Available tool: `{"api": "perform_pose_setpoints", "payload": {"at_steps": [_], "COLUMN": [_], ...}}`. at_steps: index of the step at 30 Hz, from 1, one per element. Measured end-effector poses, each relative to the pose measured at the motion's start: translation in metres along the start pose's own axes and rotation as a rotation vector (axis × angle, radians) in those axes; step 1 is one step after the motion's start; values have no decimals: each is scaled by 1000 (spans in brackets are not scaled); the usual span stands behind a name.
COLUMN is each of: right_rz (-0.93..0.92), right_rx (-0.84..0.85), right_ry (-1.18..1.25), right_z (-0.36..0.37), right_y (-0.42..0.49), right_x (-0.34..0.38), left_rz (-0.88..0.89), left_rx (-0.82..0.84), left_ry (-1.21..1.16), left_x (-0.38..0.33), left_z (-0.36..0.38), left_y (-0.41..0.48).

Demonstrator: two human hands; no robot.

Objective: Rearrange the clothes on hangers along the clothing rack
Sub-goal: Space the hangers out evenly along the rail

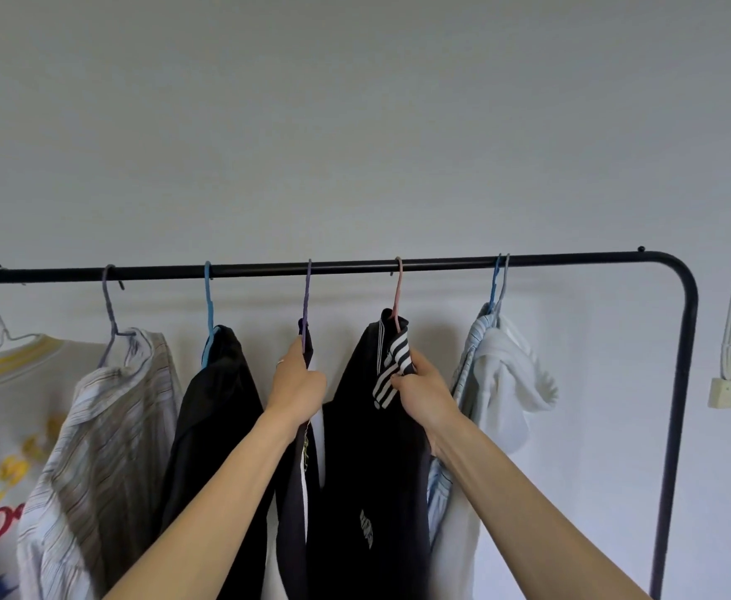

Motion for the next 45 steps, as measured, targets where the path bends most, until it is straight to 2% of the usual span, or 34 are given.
{"api": "perform_pose_setpoints", "payload": {"at_steps": [21, 36, 39, 41, 43, 45], "right_rz": [50, 22, 14, 11, -57, -213], "right_rx": [-2, 16, 62, 57, -56, -222], "right_ry": [-8, 60, 62, 8, -156, -363], "right_z": [-3, -12, -12, -12, -21, -34], "right_y": [0, -1, -2, -6, -11, -20], "right_x": [-11, -12, -13, -10, -6, 1], "left_rz": [60, 49, 29, 59, 185, 380], "left_rx": [0, 26, 41, 2, -114, -201], "left_ry": [-123, -52, 10, 206, 560, 750], "left_x": [-9, -16, -15, -14, -21, -39], "left_z": [15, 19, 13, 9, 8, 11], "left_y": [-3, -5, -7, -7, -11, -18]}}
Point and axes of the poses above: each hand's wrist, its own y-axis towards the middle knuckle, its own z-axis out of the palm, x = y × z, the point moved 2 cm from there along y, towards the middle knuckle, and after that the axes turned 8 degrees about x, right-handed, at the moved point
